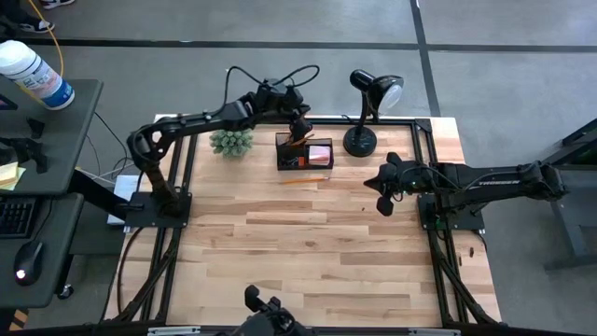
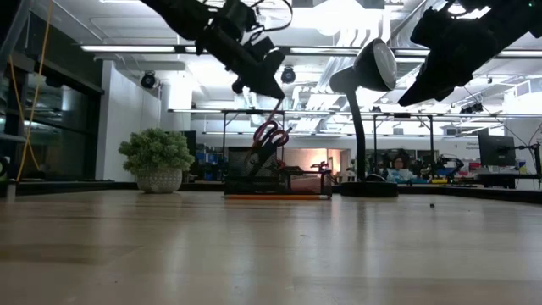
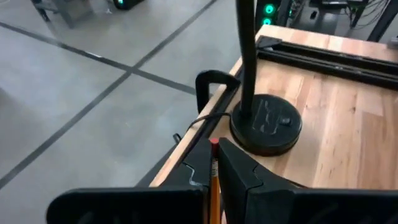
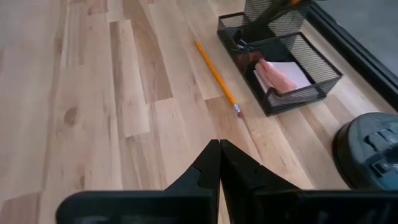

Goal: Pick and place office supplies into organizer
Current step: Put the bottom yellow pencil into the black desk organizer

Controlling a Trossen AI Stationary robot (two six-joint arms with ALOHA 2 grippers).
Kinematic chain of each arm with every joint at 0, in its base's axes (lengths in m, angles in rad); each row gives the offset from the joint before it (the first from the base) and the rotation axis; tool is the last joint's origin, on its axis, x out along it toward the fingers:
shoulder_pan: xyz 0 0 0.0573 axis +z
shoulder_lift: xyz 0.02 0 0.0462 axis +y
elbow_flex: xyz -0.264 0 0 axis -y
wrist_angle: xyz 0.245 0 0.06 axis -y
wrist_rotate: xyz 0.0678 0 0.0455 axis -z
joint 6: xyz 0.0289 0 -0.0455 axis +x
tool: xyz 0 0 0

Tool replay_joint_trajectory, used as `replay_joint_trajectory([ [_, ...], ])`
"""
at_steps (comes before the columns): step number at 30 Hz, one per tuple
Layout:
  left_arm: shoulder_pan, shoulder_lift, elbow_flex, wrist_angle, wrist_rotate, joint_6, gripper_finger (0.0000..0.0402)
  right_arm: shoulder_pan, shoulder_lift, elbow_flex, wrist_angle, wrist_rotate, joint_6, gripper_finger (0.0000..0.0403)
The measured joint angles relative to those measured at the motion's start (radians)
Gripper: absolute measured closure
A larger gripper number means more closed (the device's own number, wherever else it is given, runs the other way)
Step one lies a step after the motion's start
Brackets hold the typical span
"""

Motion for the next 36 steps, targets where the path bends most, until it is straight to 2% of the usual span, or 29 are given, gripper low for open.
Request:
replay_joint_trajectory([
  [18, -0.095, 0.043, 0.0, -0.001, -0.036, 0.02, 0.0401, -0.002, 0.0, 0.0, 0.0, 0.016, -0.002, 0.0399],
  [27, -0.096, 0.042, 0.0, -0.116, -0.034, 0.081, 0.04, -0.002, 0.0, 0.0, 0.0, 0.016, -0.001, 0.0398],
  [31, -0.097, 0.042, 0.0, -0.113, -0.026, 0.076, 0.0384, -0.002, 0.0, 0.0, 0.0, 0.016, -0.001, 0.0397],
  [36, -0.095, 0.042, 0.0, -0.106, -0.032, 0.074, 0.0345, -0.002, 0.0, 0.0, 0.0, 0.016, -0.004, 0.0401],
])
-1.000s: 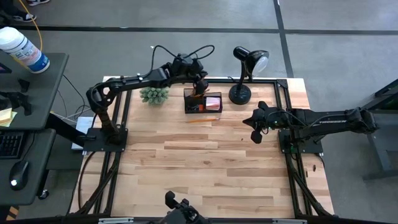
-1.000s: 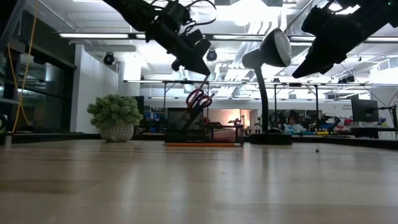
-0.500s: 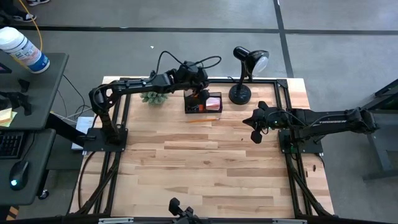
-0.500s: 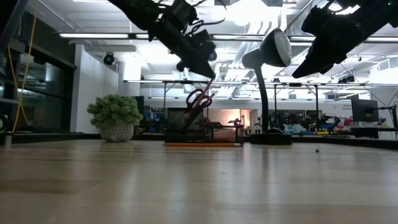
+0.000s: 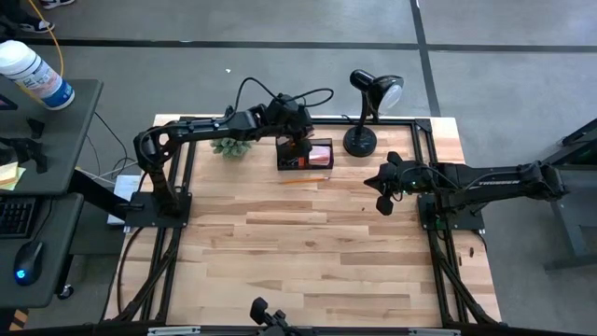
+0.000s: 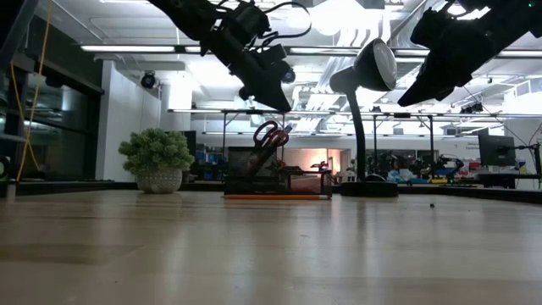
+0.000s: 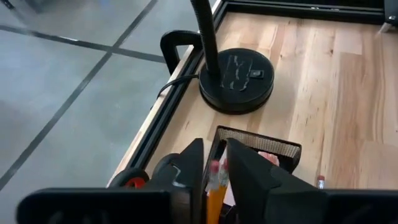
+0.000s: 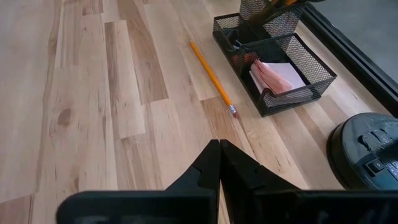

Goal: Pick and place office supplies into organizer
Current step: Put the bottom yellow pencil into the black desk organizer, then put the yellow pencil into the black desk organizer

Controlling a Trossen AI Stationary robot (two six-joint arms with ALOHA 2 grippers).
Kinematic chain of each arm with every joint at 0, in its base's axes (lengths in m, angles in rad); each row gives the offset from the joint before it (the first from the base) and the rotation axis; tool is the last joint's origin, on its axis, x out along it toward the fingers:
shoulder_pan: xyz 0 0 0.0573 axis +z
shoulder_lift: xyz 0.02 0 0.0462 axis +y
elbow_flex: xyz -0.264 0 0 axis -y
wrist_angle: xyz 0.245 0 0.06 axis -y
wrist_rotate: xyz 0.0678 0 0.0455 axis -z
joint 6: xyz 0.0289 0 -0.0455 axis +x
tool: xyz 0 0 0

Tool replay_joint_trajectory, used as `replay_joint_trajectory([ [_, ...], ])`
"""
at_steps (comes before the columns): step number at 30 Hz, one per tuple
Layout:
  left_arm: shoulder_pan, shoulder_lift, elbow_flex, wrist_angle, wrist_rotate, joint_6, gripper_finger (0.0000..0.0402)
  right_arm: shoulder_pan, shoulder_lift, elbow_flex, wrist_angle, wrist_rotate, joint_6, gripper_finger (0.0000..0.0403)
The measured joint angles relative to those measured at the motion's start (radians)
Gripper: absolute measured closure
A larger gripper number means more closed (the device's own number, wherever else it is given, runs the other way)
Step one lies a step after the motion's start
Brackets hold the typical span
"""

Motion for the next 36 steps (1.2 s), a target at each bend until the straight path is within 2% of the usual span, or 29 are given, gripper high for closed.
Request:
replay_joint_trajectory([
  [7, -0.001, -0.01, 0.0, 0.041, 0.026, 0.008, 0.0302, 0.0, 0.0, 0.0, 0.0, 0.0, 0.003, 0.0399],
  [12, -0.004, -0.043, 0.0, 0.068, 0.246, 0.139, 0.0294, 0.0, 0.0, 0.0, -0.024, 0.0, 0.004, 0.0401],
  [15, -0.027, -0.052, 0.001, -0.001, 0.286, 0.18, 0.0296, 0.0, 0.0, 0.0, -0.043, -0.005, 0.005, 0.0399],
  [19, -0.088, -0.037, 0.0, -0.062, 0.26, 0.19, 0.0304, 0.0, 0.0, 0.0, -0.064, -0.047, 0.008, 0.0397],
  [25, -0.226, 0.036, 0.0, -0.06, 0.084, 0.248, 0.0304, 0.001, 0.0, 0.0, -0.095, -0.129, 0.048, 0.0401],
  [29, -0.283, 0.106, 0.0, -0.01, 0.038, 0.226, 0.0296, 0.012, 0.0, 0.0, -0.111, -0.176, 0.053, 0.0401],
  [33, -0.303, 0.163, 0.001, 0.035, -0.039, 0.167, 0.0294, 0.052, 0.0, 0.0, -0.114, -0.166, 0.063, 0.0402],
  [36, -0.302, 0.195, 0.0, 0.057, -0.068, 0.128, 0.0299, 0.105, 0.0, 0.0, -0.116, -0.113, 0.1, 0.0401],
])
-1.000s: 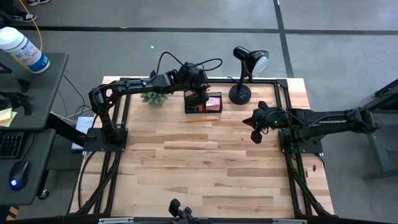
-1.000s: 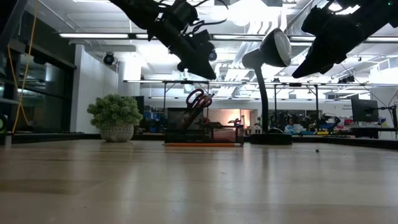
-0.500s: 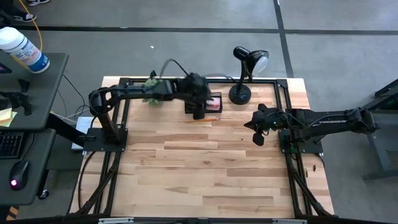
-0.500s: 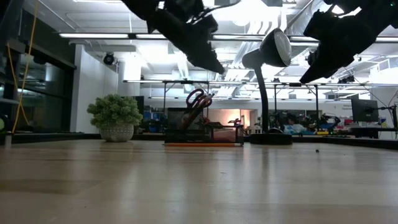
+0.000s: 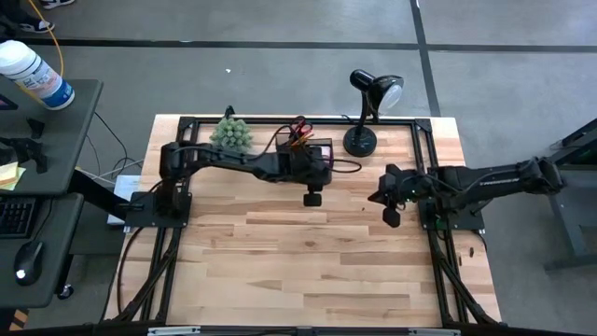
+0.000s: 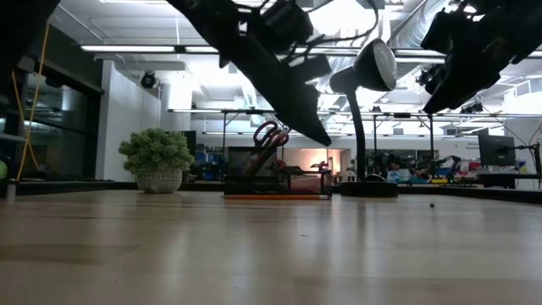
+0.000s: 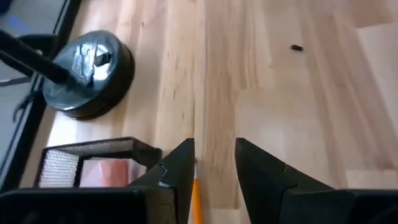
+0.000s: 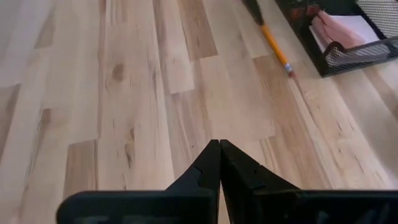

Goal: Pick and place office supplies into organizer
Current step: Put the yellow pencil into the black desk organizer

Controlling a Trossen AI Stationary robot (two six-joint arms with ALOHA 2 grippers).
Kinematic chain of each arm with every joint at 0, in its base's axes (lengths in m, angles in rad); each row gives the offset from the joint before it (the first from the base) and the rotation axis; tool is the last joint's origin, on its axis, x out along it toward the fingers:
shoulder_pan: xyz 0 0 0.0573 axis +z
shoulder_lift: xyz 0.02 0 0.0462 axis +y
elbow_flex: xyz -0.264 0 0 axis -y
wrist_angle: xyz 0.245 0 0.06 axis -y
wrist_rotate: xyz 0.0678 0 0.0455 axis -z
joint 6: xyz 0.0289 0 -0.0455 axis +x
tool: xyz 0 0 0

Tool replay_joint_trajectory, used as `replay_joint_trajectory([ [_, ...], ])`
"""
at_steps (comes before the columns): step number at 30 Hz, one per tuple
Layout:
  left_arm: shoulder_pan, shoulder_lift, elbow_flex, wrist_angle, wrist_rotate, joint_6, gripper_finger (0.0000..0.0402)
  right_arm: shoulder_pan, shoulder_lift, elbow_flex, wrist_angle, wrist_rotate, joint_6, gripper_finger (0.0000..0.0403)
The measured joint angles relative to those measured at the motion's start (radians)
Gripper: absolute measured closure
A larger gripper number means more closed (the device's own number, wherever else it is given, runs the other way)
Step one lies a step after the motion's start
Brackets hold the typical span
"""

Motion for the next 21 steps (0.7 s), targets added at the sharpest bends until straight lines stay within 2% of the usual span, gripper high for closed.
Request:
replay_joint_trajectory([
  [3, 0.009, 0.025, 0.0, 0.006, 0.006, -0.027, 0.0302, 0.068, 0.0, 0.0, -0.008, 0.065, 0.036, 0.0402],
  [8, 0.021, 0.053, 0.007, 0.034, 0.087, -0.059, 0.0303, 0.161, 0.0, 0.0, -0.056, 0.158, 0.113, 0.0401],
  [13, 0.037, 0.09, 0.095, -0.013, 0.107, -0.06, 0.0302, 0.221, 0.0, 0.0, -0.073, 0.216, 0.163, 0.0401],
  [15, 0.049, 0.117, 0.161, -0.073, 0.123, -0.044, 0.0303, 0.236, 0.0, 0.0, -0.073, 0.231, 0.169, 0.04],
  [21, 0.084, 0.238, 0.369, -0.4, 0.165, -0.046, 0.0304, 0.256, 0.0, 0.0, -0.081, 0.264, 0.183, 0.0401],
])
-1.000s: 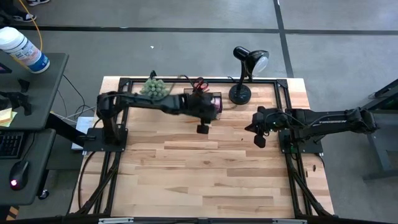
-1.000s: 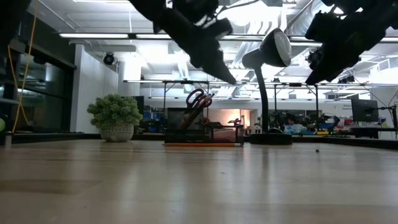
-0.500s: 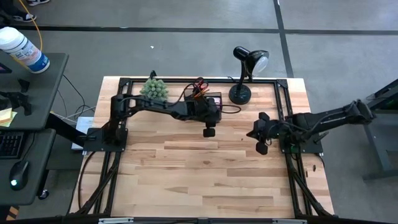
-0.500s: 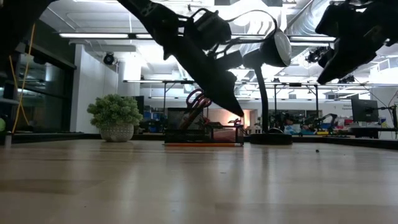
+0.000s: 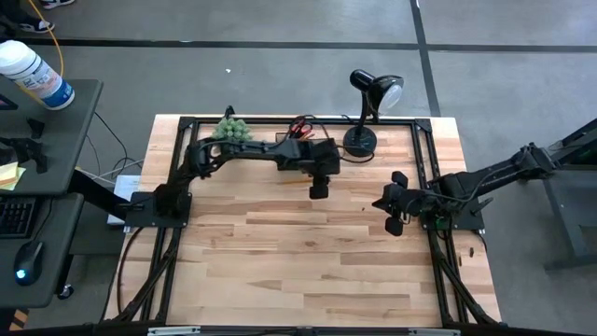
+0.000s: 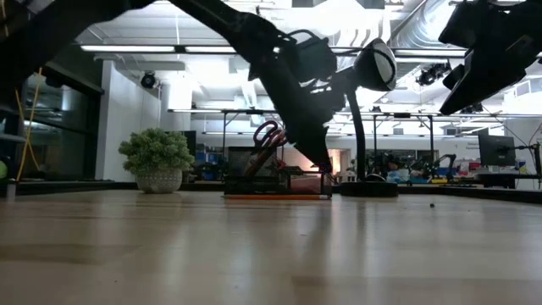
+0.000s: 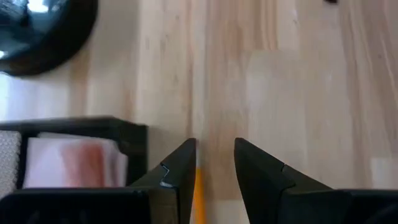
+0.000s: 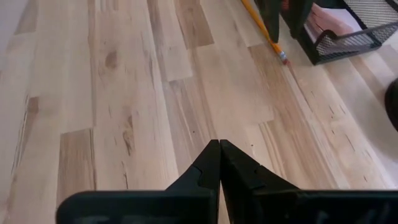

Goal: Pick and place office supplies into organizer
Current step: Put the yellow pencil into the black desk organizer

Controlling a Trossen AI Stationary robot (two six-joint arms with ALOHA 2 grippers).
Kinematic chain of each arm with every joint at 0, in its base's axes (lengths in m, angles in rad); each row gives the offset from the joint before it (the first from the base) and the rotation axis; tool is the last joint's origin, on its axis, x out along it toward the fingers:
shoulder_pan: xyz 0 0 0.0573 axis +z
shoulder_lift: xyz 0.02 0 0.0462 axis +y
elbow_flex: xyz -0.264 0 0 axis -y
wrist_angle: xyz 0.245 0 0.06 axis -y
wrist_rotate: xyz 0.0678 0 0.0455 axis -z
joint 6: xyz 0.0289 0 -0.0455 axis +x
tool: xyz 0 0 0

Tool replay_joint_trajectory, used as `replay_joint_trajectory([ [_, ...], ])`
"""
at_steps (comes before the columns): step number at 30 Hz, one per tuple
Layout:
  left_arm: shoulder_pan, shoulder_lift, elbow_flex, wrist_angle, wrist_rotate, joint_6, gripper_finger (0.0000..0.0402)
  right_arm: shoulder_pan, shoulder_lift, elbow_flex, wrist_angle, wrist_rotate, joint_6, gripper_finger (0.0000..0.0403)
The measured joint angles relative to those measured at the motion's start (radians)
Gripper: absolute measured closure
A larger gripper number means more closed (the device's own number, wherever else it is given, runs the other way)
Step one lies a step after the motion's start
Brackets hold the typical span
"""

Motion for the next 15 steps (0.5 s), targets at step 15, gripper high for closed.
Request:
replay_joint_trajectory([
  [15, 0.031, 0.031, 0.093, -0.521, 0.05, 0.069, 0.0312, 0.0, 0.0, 0.0, -0.007, 0.032, 0.011, 0.0401],
])
